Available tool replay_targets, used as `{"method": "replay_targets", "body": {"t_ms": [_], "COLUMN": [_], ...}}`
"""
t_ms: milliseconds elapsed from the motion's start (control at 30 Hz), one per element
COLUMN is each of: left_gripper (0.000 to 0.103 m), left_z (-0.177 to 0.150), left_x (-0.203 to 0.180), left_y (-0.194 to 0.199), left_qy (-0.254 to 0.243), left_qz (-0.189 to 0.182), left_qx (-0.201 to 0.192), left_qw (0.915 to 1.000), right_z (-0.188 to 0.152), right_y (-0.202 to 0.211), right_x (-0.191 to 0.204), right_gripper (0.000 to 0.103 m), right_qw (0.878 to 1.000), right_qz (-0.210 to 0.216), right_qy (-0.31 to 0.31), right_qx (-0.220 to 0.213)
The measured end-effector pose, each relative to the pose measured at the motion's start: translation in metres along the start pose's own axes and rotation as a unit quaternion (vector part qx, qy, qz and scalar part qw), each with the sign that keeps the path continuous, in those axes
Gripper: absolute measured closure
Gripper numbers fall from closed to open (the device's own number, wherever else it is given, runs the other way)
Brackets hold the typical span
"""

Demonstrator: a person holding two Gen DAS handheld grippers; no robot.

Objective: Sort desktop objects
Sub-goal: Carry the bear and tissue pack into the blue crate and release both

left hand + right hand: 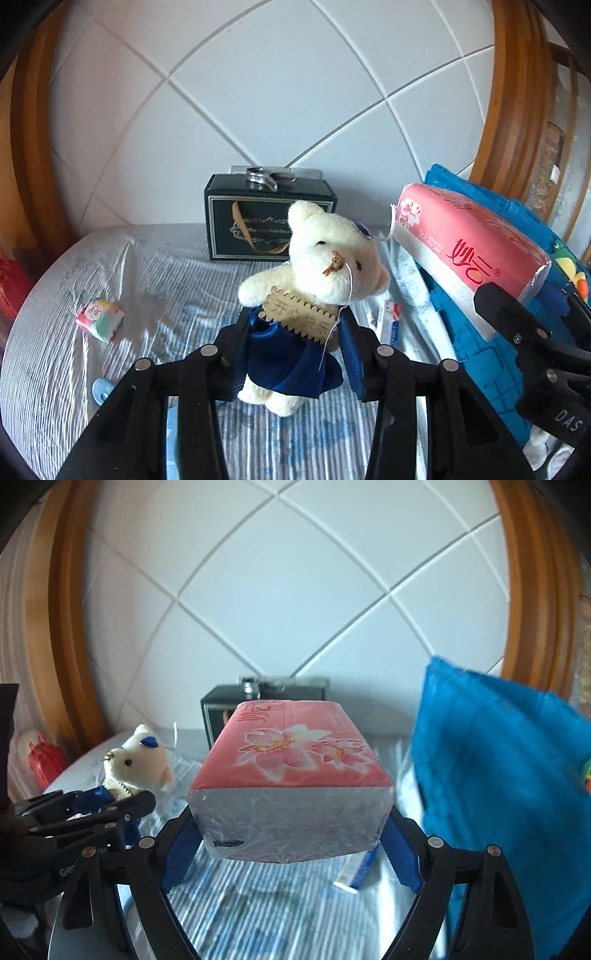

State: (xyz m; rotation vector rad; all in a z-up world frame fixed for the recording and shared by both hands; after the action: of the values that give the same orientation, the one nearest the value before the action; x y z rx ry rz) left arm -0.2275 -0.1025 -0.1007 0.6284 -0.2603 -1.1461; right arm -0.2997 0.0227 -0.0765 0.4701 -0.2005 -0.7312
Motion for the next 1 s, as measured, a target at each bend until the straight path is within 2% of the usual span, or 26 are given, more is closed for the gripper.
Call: {"method": "replay_targets", "body": {"t_ms": [267,433,567,667,767,933,1000], "left_gripper": [0.061,0.061,0.061,0.061,0.061,0.061,0.058], "left_z": [0.033,0.052,0.063,0.066,0.061,0.041,0.031], "left_x": [-0.108,-0.193,-0.260,-0.309,-0.353,-0.398,-0.411], "left_y": [0.049,0.059,0.057,0.048,0.031,-0.001,-0.010], "left_qy": [-0.056,-0.089,-0.113,-0.123,-0.133,-0.161,-0.162], "left_qz": [-0.061,-0.105,-0.119,-0.141,-0.151,-0.123,-0.115], "left_qx": [-0.042,-0.048,-0.041,-0.018,0.019,0.080,0.109], "left_qw": [0.9957,0.9894,0.9857,0.9822,0.9793,0.9760,0.9739], "right_z": [0.022,0.034,0.038,0.034,0.025,-0.009,-0.022], "right_y": [0.105,0.161,0.186,0.187,0.176,0.153,0.146], "right_x": [-0.068,-0.135,-0.198,-0.245,-0.288,-0.342,-0.357], "right_gripper": [0.015,0.015,0.015,0.015,0.015,0.015,0.015], "right_qw": [0.997,0.993,0.989,0.988,0.987,0.987,0.985], "right_qz": [-0.052,-0.090,-0.124,-0.147,-0.151,-0.126,-0.120], "right_qy": [-0.028,-0.043,-0.046,-0.047,-0.048,-0.031,-0.024], "right_qx": [-0.051,-0.069,-0.058,-0.034,0.010,0.098,0.125]}}
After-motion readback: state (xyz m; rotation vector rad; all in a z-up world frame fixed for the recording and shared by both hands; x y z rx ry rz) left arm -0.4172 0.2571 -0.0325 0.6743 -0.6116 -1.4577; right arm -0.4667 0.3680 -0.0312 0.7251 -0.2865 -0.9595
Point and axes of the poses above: each gripper's, at about its wrist camera, not at the fingertips, and y roughly against the way its jaws point, x to its left, z to its top, the point moved 7 cm from there along -y, roughly the way its jaws point
